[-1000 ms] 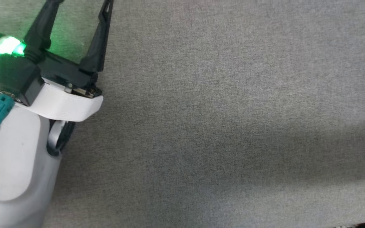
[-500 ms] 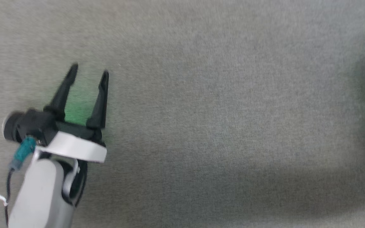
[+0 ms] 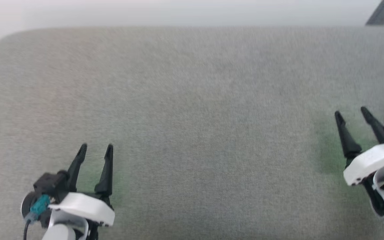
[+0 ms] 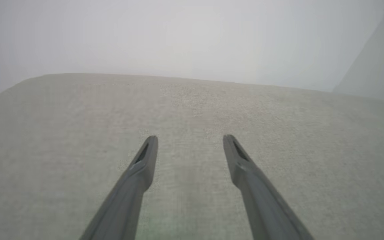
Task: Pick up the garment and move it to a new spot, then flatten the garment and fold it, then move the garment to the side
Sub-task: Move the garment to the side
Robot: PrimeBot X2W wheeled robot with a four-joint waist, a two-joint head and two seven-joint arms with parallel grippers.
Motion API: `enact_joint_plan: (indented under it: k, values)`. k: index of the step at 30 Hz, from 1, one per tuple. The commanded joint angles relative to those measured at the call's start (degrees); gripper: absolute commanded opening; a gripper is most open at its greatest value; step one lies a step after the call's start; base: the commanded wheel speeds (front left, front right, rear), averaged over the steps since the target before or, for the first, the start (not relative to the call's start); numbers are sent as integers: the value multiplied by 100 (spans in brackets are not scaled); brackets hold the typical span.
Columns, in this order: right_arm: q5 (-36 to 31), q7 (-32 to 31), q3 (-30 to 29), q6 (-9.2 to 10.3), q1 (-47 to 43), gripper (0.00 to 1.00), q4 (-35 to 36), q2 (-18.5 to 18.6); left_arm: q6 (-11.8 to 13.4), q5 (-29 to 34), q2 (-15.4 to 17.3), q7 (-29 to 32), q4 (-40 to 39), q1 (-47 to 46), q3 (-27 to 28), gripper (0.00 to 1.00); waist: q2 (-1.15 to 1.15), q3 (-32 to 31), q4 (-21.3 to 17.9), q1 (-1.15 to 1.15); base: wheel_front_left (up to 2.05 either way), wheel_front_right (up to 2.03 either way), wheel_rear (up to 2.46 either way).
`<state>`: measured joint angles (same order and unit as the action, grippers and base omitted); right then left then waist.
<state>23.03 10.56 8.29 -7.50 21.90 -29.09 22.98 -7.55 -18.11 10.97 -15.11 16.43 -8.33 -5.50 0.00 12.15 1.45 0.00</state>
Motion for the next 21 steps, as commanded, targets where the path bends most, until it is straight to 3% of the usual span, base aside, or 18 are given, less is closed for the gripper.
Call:
enact_joint_plan:
  k: [1,13,21]
  values:
    - [65,97,9,2,-142,100,78,-45,16,-49,0,-3,28,115,26,100,0,-364,206,0,0,0,0]
    - [194,381,-374,2,-1141,100,658,-396,16,67,-57,-3,-196,876,394,100,0,-1158,219,0,0,0,0]
    - [60,377,-778,2,-1752,100,1212,-493,16,196,-24,-3,-605,1298,321,100,0,-1307,298,0,0,0,0]
